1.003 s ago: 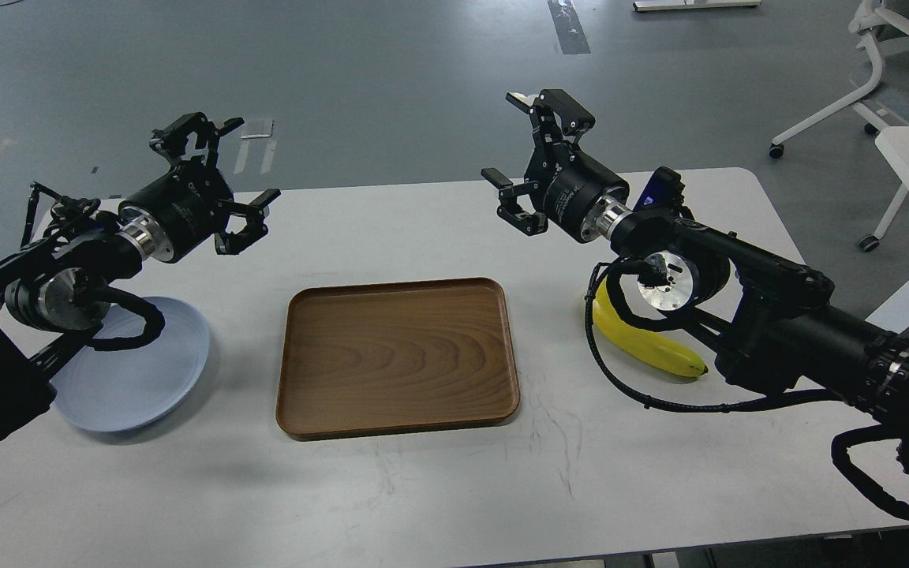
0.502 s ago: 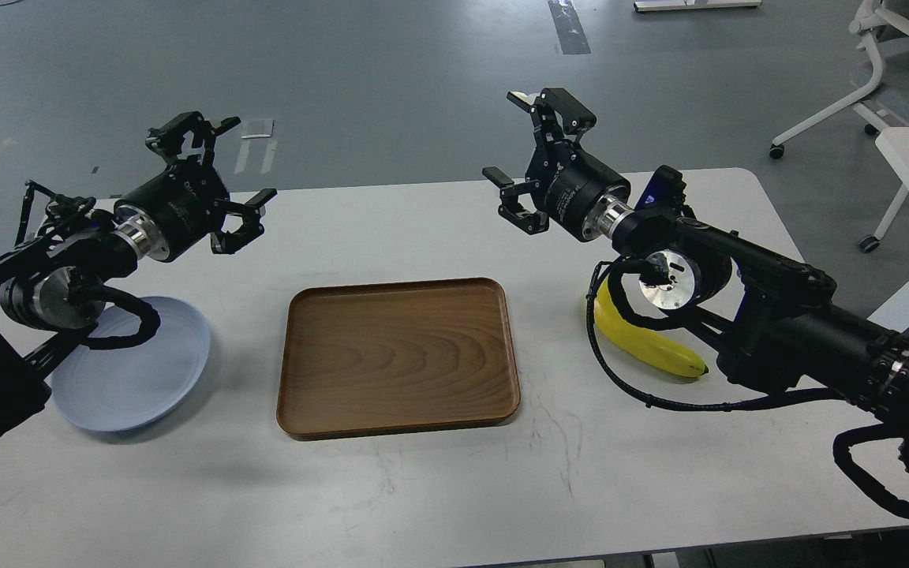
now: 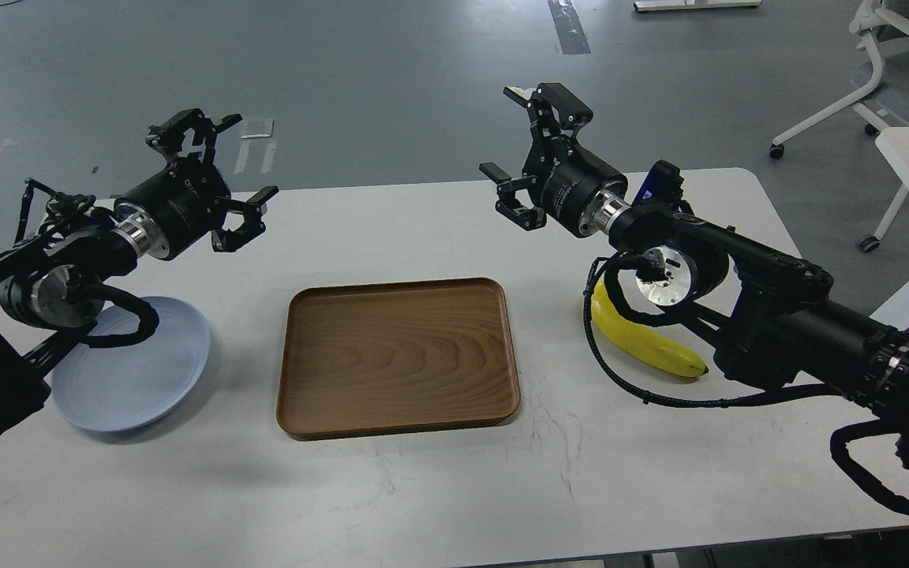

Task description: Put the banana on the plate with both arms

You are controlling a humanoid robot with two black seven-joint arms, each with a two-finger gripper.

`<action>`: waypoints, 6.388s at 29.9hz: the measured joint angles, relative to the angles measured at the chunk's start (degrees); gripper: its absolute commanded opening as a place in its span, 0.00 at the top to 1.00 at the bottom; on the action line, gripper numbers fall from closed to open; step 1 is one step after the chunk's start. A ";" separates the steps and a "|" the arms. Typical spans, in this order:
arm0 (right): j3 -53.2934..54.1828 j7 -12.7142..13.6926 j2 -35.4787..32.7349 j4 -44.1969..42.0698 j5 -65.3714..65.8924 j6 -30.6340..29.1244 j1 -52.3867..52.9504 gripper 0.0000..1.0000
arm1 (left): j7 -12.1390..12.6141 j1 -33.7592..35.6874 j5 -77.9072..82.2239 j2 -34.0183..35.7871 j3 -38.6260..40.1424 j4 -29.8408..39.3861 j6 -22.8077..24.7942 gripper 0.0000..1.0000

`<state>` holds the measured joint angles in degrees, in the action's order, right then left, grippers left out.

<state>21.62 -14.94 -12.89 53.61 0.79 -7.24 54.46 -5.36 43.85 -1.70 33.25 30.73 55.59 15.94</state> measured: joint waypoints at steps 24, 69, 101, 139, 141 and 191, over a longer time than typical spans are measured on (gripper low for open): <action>-0.17 -0.09 0.06 0.00 0.09 -0.02 0.60 0.00 | -0.56 -0.15 0.37 0.38 -0.16 -0.04 -0.03 0.02; 0.93 0.57 -0.37 0.31 -0.51 0.83 7.91 0.00 | -18.89 -5.94 68.08 28.69 -18.26 9.17 -32.50 0.03; -1.13 4.95 0.67 -0.43 -5.87 0.90 16.09 0.00 | -21.96 -15.33 73.78 16.10 -23.72 -13.42 -37.62 0.02; -1.32 4.83 -0.40 -0.44 -5.82 1.79 15.44 0.00 | -22.65 -17.38 70.87 10.20 -24.48 -21.15 -37.30 0.02; -1.38 4.83 -0.42 -0.44 -5.81 1.79 15.42 0.00 | -22.65 -17.52 70.87 9.99 -24.51 -21.13 -37.30 0.02; -1.41 4.66 -0.10 -0.53 -5.59 2.86 14.99 0.00 | -22.69 -16.65 67.93 10.13 -25.23 -22.10 -25.46 1.00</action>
<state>20.21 -10.28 -12.99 53.08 -4.80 -4.38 69.44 -28.05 27.20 66.23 43.38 5.50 33.49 -9.52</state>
